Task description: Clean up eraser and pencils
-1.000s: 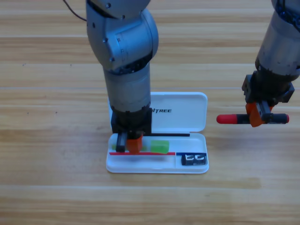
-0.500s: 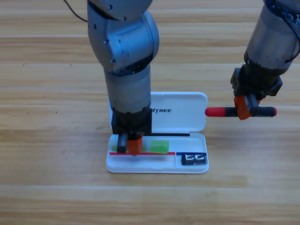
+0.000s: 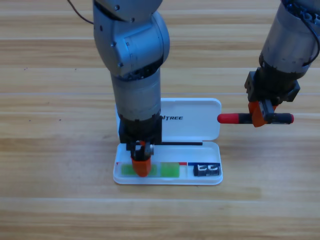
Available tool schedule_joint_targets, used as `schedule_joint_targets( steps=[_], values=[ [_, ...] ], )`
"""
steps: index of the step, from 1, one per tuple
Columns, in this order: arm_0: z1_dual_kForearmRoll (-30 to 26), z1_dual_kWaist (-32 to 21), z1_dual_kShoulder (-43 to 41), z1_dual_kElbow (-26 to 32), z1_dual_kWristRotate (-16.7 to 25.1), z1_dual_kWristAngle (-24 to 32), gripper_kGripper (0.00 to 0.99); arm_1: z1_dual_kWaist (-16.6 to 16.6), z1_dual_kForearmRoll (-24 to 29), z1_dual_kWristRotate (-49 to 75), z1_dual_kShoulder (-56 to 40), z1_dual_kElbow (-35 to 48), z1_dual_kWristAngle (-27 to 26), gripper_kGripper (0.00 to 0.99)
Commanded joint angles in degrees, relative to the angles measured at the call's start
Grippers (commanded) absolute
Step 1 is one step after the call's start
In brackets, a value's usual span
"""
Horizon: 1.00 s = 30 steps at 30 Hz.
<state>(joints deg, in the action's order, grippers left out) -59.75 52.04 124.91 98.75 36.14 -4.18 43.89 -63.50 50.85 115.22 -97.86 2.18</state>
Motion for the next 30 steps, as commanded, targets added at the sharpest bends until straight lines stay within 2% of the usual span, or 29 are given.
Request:
schedule_joint_targets(
  steps=[1, 4, 9, 13, 17, 20, 23, 30],
  values=[
    [-0.72, 1.31, 1.39, -0.22, -0.63, -0.30, 0.990, 3.92, -1.63, -1.63, 6.43, -2.60, -0.95, 0.000],
    [-1.60, 1.31, -1.42, -0.13, -0.72, -0.22, 0.990, 5.32, -2.07, -2.34, 8.89, -5.41, -0.95, 0.000],
    [-6.17, -0.28, -11.71, 1.19, -0.63, 0.49, 0.990, 7.52, -3.82, -3.57, 13.02, -10.60, -0.86, 0.000],
    [-8.37, -5.29, -21.29, 0.92, -0.11, 0.66, 0.990, 8.66, -4.70, -4.27, 16.01, -14.47, -0.68, 0.000],
    [-8.63, -13.81, -28.67, -1.01, 0.77, 2.24, 0.990, 9.72, -6.55, -4.88, 19.61, -19.74, -0.60, 0.000],
    [-8.54, -19.52, -31.39, -1.89, 2.71, 2.60, 0.990, 10.33, -7.16, -5.32, 21.54, -22.73, -0.51, 0.000],
    [-7.84, -22.95, -32.27, -3.21, 3.58, 3.04, 0.990, 10.77, -7.78, -5.59, 23.04, -25.01, -0.42, 0.000],
    [-5.82, -24.18, -32.80, -8.31, 3.85, 3.83, 0.990, 11.13, -8.39, -5.94, 25.76, -28.26, -0.16, 0.000]
  ],
)
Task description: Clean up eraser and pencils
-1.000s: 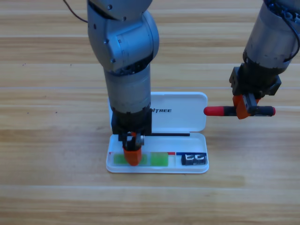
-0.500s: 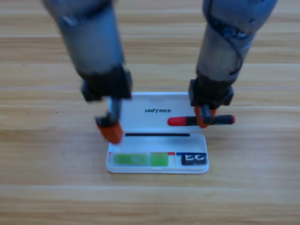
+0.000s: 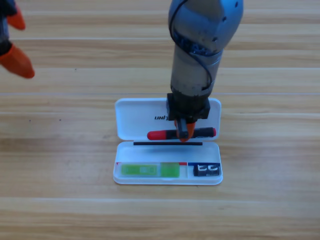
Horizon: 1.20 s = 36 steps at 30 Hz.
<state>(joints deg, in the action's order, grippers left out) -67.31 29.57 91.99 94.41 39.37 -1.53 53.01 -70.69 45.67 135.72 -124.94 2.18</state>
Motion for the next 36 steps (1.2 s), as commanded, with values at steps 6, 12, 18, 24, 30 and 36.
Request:
schedule_joint_targets(
  steps=[6, 12, 18, 24, 30, 36],
  values=[
    [2.71, -1.71, -0.32, -5.73, 0.62, 1.80, 0.990, 2.44, -1.30, -1.02, 5.53, -1.45, -0.16, 0.000],
    [3.59, -1.71, -0.23, -7.14, 0.62, 1.80, 0.990, 2.62, -1.74, -1.28, 5.35, -1.45, -0.25, 0.000],
    [4.90, -1.71, -0.05, -8.81, 0.62, 2.06, 0.990, 2.97, -2.26, -1.72, 5.00, -1.19, -0.33, 0.000],
    [5.61, -1.71, 0.47, -9.60, 0.71, 2.06, 0.990, 3.15, -2.35, -1.99, 5.00, -1.19, -0.33, 0.000],
    [6.40, -1.71, 0.91, -10.48, 0.71, 2.06, 0.990, 3.15, -2.35, -2.60, 5.00, -1.36, -0.33, 0.210],
    [7.28, -1.71, 1.18, -11.36, 0.71, 2.06, 0.990, 3.15, -2.44, -3.22, 3.33, -1.19, -0.25, 0.879]
  ],
)
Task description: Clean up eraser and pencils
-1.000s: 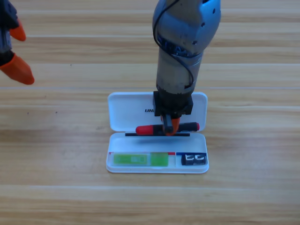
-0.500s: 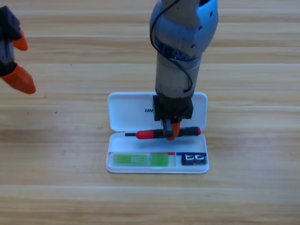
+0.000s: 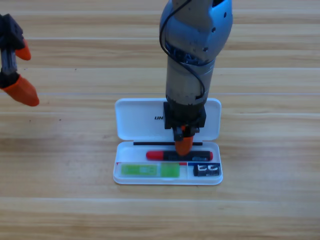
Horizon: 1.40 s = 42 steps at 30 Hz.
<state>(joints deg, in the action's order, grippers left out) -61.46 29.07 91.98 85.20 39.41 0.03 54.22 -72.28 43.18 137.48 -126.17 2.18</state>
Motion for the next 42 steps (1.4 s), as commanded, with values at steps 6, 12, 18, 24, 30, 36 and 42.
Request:
schedule_joint_targets(
  steps=[6, 12, 18, 24, 30, 36, 42],
  values=[
    [2.13, -1.21, 1.36, -2.84, 0.67, 0.50, 0.990, 2.82, -4.98, -0.73, -8.80, 0.13, -3.59, 0.934],
    [2.57, -1.21, 1.44, -3.02, 0.58, 0.50, 0.990, 3.09, -4.28, -3.01, -24.80, 4.27, -10.27, 0.934],
    [4.24, -2.88, 3.11, -0.12, 0.23, 0.41, 0.990, 2.65, 6.53, -6.17, -37.72, 18.06, -15.72, 0.934],
    [13.65, -7.36, 6.98, 0.93, -1.09, 2.43, 0.990, 2.65, 14.00, -7.49, -45.28, 29.05, -17.12, 0.936],
    [24.02, -10.97, 12.87, 0.58, -2.58, 8.14, 0.956, 2.65, 17.78, -9.16, -49.15, 34.94, -20.29, 0.936],
    [29.99, -11.32, 15.77, -1.35, -4.25, 12.01, 0.891, 2.65, 18.05, -11.10, -49.41, 35.12, -23.10, 0.936],
    [32.45, -10.61, 18.32, -1.88, -4.96, 13.33, 0.798, 2.65, 18.13, -11.27, -48.88, 35.29, -23.10, 0.936]
  ],
)
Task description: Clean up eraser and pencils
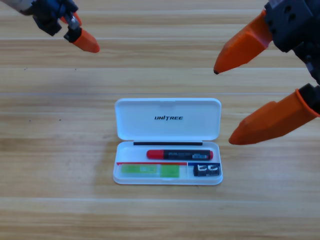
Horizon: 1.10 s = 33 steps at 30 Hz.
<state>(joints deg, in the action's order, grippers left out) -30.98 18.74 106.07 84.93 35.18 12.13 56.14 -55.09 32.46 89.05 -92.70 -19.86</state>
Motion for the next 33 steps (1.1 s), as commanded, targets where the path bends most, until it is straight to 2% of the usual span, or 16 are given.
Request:
schedule_joint_targets(
  steps=[1, 3, 4, 6, 8, 12, 19, 24, 33],
  values=[
    [2.24, 0.07, 4.50, -1.61, -0.47, 1.59, 0.752, 0.73, 0.86, -0.64, -0.36, 1.82, -1.15, 0.936],
    [2.59, 0.69, 5.03, -1.61, 0.32, 2.11, 0.649, 0.73, 0.94, -0.64, -0.19, 1.82, -1.15, 0.936],
    [2.77, 1.04, 5.47, -1.70, 1.38, 2.99, 0.566, 0.73, 0.94, -0.73, -0.01, 1.82, -1.32, 0.936],
    [3.21, 1.56, 6.17, -1.70, 4.10, 4.31, 0.293, 0.73, 0.94, -0.73, 0.51, 2.00, -1.67, 0.936],
    [4.17, 2.18, 6.43, -2.49, 5.07, 4.66, 0.015, 0.73, 0.94, -0.73, 0.87, 2.00, -2.20, 0.936],
    [6.72, 2.79, 6.35, -5.12, 2.61, 3.78, 0.000, 0.90, 0.94, -0.82, 1.13, 1.74, -2.29, 0.934],
    [7.60, 4.64, 9.25, -6.62, 4.28, 6.33, 0.000, 1.17, 1.38, -0.82, 2.54, 1.91, -2.29, 0.936],
    [9.62, 6.05, 10.83, -7.58, 4.28, 7.83, 0.000, 1.17, 1.74, -0.82, 3.06, 2.00, -1.85, 0.936],
    [9.97, 7.72, 13.64, -7.58, 4.37, 10.20, 0.000, 1.25, 2.17, -0.91, 3.94, 1.74, -2.03, 0.936]
  ],
)
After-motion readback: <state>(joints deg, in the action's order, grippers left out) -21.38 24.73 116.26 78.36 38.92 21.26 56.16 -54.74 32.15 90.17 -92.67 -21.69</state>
